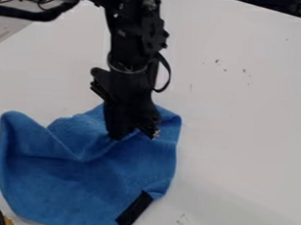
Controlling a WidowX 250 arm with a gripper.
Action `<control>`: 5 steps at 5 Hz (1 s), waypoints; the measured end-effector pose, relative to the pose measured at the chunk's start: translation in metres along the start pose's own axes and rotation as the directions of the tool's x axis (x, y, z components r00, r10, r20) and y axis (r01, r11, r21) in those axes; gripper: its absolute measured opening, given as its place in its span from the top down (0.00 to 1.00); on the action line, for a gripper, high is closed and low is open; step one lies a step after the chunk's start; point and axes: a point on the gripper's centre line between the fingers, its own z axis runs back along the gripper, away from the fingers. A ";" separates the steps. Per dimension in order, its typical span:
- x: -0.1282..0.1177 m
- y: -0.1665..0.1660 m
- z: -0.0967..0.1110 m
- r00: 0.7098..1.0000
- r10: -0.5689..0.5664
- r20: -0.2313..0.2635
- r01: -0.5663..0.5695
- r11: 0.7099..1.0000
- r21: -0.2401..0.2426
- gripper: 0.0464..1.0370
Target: Fold the cloth in the left to right
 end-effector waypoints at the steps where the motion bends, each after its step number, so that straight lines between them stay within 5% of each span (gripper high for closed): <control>1: 0.004 -0.018 -0.011 1.000 -0.022 0.017 0.022 0.999 -0.024 0.97; 3: -0.003 -0.036 -0.035 0.999 0.011 0.042 -0.009 0.999 -0.040 0.88; 5: -0.009 -0.044 -0.039 1.000 0.010 -0.010 -0.010 1.000 -0.026 0.34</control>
